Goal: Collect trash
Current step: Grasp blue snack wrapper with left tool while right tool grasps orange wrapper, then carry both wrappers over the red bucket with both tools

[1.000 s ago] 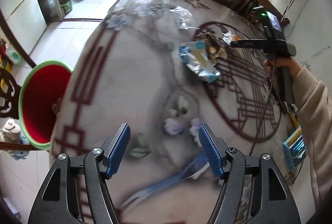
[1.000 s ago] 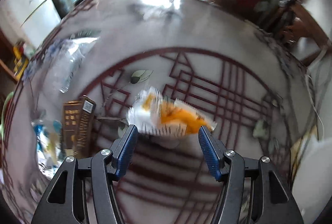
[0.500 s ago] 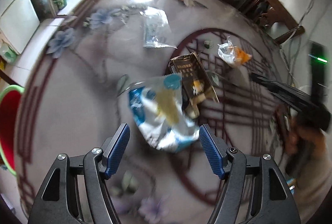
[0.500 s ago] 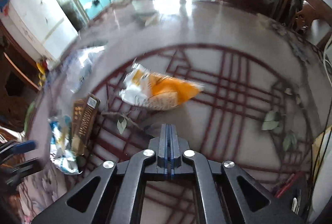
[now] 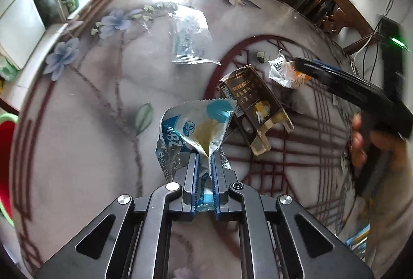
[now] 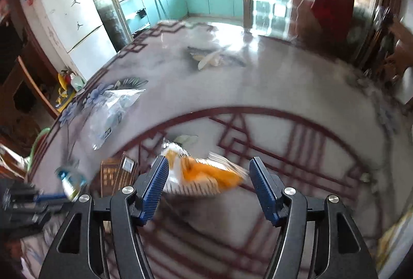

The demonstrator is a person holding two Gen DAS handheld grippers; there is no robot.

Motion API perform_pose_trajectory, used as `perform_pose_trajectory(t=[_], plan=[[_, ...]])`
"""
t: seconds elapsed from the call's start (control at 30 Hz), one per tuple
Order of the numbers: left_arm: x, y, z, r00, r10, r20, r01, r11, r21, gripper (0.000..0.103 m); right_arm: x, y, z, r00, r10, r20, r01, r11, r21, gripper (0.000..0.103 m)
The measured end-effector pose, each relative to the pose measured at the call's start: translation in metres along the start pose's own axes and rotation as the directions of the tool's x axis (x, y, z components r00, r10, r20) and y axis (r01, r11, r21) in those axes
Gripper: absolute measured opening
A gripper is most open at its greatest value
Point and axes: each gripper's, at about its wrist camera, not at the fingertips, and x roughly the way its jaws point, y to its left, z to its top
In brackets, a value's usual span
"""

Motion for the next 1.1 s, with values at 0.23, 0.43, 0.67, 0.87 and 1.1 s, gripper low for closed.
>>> perform_pose_trajectory(t=[0.23, 0.43, 0.67, 0.87, 1.1], plan=[[-0.024, 0.028, -0.021, 1.000, 0.028, -0.003, -0.028, 0.999, -0.026, 0.009, 0.018, 0.000, -0.003, 0.998, 0.052, -0.028, -0.049, 0.995, 0.087, 0.030], [-0.034, 0.048, -0.034, 0.999, 0.045, -0.018, -0.047, 0.996, -0.074, 0.009, -0.036, 0.002, -0.024, 0.995, 0.054, 0.084, -0.069, 0.980, 0.187, 0.026], [-0.059, 0.053, -0.054, 0.998, 0.062, 0.024, -0.061, 0.997, -0.040, 0.009, -0.127, 0.043, -0.069, 0.980, -0.020, 0.197, -0.031, 0.967, 0.251, 0.026], [-0.077, 0.054, -0.079, 0.998, 0.048, 0.044, -0.049, 0.999, 0.014, 0.009, -0.154, 0.091, -0.105, 0.985, -0.078, 0.154, 0.037, 0.967, 0.253, 0.026], [-0.087, 0.055, -0.102, 0.999, 0.019, 0.036, -0.021, 0.998, 0.055, 0.009, -0.154, 0.128, -0.143, 0.992, -0.085, 0.091, 0.060, 0.966, 0.253, 0.026]])
